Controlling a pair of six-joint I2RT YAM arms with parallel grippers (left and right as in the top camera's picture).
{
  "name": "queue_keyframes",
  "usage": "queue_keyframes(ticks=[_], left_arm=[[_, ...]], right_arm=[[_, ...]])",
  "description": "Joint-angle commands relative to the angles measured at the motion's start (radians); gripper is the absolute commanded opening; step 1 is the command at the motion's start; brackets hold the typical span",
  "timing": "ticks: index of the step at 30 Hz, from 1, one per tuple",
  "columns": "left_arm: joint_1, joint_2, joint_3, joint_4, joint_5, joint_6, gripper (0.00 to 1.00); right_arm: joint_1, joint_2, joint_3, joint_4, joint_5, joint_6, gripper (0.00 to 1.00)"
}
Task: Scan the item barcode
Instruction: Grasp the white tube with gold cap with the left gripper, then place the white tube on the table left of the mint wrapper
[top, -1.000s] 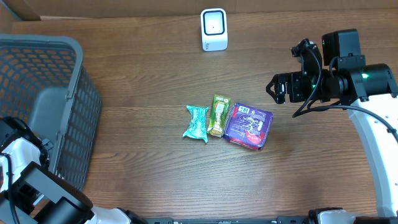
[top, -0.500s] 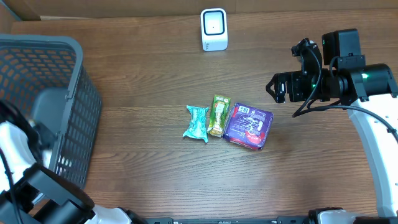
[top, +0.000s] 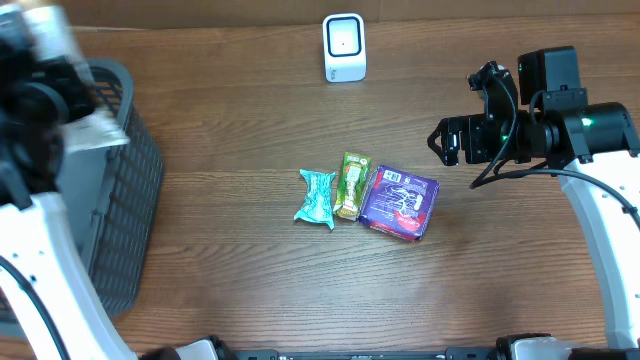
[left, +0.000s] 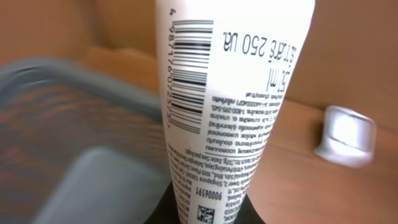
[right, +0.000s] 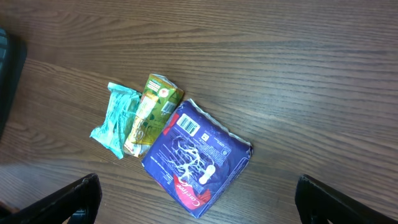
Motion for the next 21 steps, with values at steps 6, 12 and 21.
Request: queue_keyframes(ticks=[6, 12, 21], left_arm=[[-0.394, 0.073, -0.072, -0.115, 0.016, -0.043, 0.04], [-0.544, 0.211, -0.228, -0.095, -0.12, -0.18, 0.04], [-0.586, 0.468, -0.371, 0.089, -0.132, -0.219, 0.04]], right_arm=[[0.006, 0.001, 0.0, 0.005, -0.005, 0.002, 1.0], [0.006, 0.001, 0.0, 0.0, -0.005, 0.002, 1.0], [0.006, 0.001, 0.0, -0.003, -0.005, 0.002, 1.0]])
